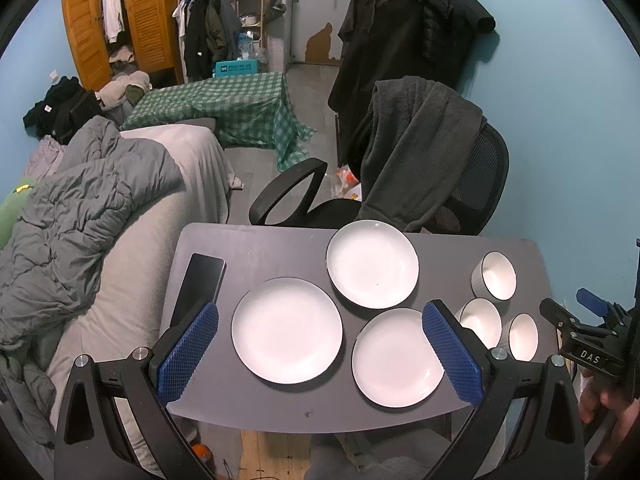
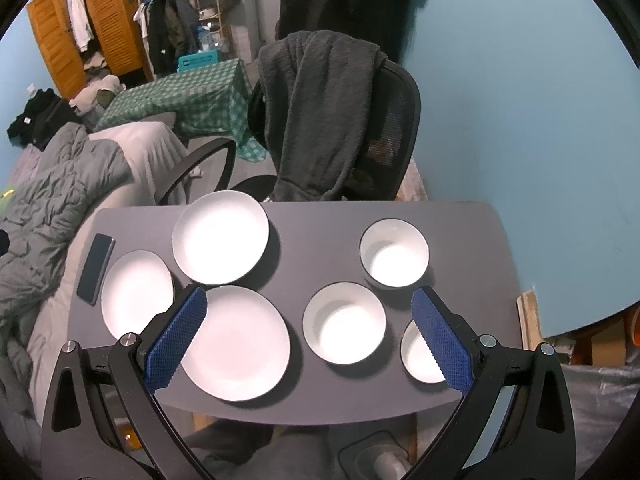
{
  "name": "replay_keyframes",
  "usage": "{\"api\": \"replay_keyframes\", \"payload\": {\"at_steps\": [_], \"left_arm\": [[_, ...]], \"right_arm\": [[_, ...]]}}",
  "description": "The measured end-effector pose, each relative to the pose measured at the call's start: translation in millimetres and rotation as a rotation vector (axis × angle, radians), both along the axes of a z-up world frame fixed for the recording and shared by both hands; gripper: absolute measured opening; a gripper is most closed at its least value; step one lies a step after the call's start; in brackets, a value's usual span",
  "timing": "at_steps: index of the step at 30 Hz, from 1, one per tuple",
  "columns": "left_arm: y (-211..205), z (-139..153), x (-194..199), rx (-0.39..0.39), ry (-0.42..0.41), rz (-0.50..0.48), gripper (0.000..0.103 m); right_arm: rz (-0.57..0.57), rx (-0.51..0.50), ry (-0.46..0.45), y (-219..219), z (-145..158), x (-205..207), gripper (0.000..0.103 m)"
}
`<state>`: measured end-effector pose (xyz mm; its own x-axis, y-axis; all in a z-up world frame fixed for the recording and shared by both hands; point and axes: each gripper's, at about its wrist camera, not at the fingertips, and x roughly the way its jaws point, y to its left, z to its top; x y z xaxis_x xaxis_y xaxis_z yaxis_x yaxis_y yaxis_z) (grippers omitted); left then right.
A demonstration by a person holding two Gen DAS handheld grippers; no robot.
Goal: Organize plates and bowls
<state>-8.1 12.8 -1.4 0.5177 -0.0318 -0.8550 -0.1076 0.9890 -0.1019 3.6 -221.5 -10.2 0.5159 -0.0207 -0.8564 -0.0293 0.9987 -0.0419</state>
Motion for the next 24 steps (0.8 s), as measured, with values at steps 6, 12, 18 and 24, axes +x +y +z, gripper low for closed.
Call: {"api": "replay_keyframes", "payload": {"at_steps": [6, 12, 18, 24], "left_arm": [[13.1, -18.2, -0.9, -0.013, 0.030, 0.007, 0.103], [17.6, -47.4, -4.3, -0.043, 0.082, 0.004, 0.103], [10.8, -87.3, -12.9, -0.043, 0.153, 0.009, 0.103], [1.4, -123.7, -21.0, -0.076, 0.203, 0.074, 0.103]], "right_arm": [[0.023, 0.018, 0.030, 8.7, -11.6, 5.2, 0.100], [0.073, 0.092, 0.085, 20.2, -36.1, 14.0, 0.100], [0.187, 0.118, 0.159, 31.9, -73.4, 30.7, 0.100], [0.330, 0.095, 0.255, 40.2, -120.5, 52.8, 0.099]]}}
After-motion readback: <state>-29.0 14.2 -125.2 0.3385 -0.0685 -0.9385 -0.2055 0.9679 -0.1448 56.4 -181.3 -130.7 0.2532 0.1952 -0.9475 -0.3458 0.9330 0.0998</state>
